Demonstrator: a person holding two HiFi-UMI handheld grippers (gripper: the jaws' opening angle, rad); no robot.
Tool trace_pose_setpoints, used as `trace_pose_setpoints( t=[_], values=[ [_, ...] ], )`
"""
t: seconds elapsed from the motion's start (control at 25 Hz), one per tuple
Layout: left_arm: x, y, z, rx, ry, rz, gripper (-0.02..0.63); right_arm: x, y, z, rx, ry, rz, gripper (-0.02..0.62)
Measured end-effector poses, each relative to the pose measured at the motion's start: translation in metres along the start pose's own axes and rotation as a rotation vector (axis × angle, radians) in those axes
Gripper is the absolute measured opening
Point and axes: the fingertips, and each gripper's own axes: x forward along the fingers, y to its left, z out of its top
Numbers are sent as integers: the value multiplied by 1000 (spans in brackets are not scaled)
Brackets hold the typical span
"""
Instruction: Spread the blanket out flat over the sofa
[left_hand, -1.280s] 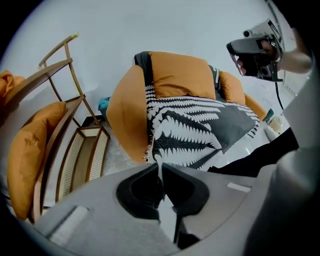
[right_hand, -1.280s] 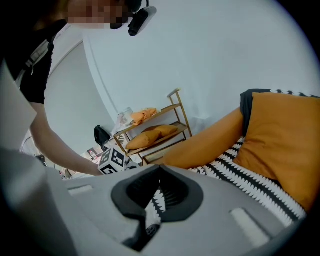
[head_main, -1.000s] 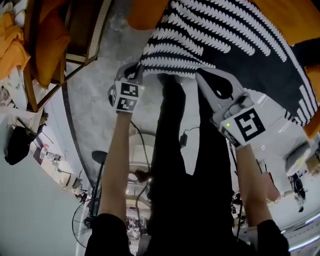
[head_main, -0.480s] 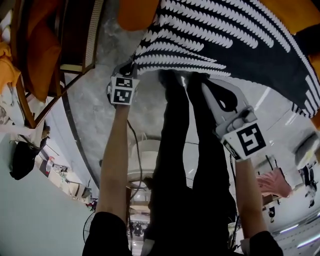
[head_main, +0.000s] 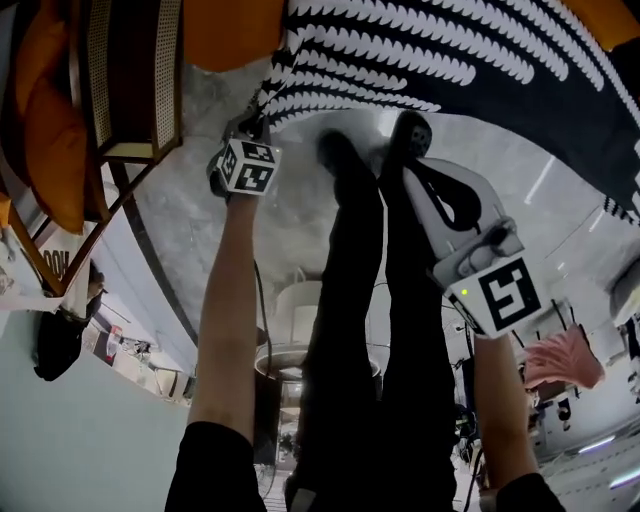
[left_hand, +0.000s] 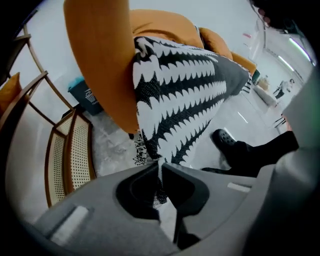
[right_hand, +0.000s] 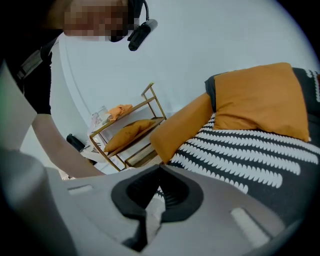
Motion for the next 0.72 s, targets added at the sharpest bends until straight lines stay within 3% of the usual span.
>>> trace_pose_setpoints(
  t=[0.32,0.72],
  values=[
    [59,-2,17,152,31,0,18,15,-21,-22,21,-20,-3,3],
    [97,-5,29,56,-16,-41,17,34,-32,-52,-9,16,24,3]
  ],
)
